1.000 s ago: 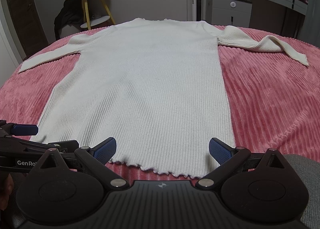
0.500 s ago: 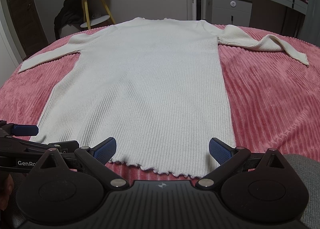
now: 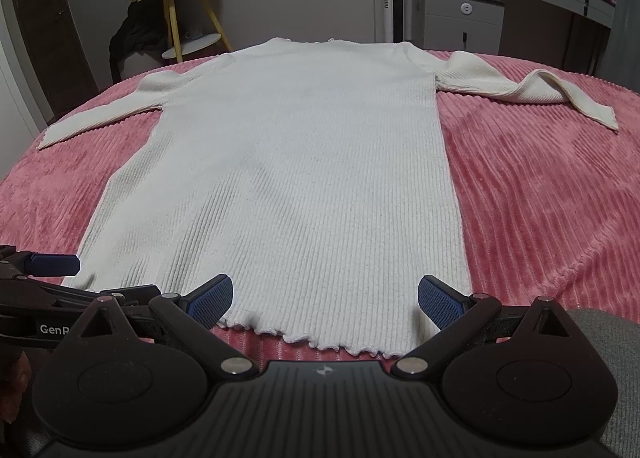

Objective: Fold small clothes

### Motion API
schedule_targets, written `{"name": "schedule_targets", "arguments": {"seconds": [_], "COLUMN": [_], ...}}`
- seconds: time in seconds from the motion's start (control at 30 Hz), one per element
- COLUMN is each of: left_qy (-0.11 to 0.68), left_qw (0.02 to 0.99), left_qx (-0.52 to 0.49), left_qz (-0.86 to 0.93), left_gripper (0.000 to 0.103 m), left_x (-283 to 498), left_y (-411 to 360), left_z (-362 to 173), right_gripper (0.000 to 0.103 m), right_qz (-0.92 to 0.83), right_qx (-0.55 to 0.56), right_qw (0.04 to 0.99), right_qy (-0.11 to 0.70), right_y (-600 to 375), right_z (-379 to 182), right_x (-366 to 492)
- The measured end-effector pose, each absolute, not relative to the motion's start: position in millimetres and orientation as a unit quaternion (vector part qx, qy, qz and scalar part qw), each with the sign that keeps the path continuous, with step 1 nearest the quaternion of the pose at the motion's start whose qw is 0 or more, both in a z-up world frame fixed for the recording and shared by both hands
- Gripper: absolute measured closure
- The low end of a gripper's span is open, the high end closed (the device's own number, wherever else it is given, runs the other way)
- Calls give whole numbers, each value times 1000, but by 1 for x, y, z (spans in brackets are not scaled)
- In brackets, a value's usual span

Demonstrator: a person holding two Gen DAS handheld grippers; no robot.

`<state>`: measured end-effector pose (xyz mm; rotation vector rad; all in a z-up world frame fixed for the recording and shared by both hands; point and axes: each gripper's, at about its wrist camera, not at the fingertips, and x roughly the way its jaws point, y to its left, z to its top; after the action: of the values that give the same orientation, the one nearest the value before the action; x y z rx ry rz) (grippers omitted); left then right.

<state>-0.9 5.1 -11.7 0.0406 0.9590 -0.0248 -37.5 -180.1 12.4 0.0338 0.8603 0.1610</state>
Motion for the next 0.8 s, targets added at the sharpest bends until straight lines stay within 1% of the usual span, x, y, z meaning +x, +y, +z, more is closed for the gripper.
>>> {"name": "schedule_targets", "arguments": {"seconds": [0.33, 0.53, 0.8], "left_qy": [463, 463, 464], "left_qw": [886, 886, 886], "left_qx": [19, 19, 17], "left_qz": [-11, -11, -9], "left_gripper": [0, 0, 0], "left_x": [-1, -1, -1], "left_y": [7, 7, 8], "left_z": [-12, -12, -11], "right_gripper": [4, 4, 4], "right_qz": [87, 77, 88], "right_qx": [21, 11, 9], "right_qw": [907, 903, 908], "right_qy": [411, 422, 409], "right_y": [-181, -179, -177], "right_z": [15, 14, 16], "right_x": [-37, -35, -39]}}
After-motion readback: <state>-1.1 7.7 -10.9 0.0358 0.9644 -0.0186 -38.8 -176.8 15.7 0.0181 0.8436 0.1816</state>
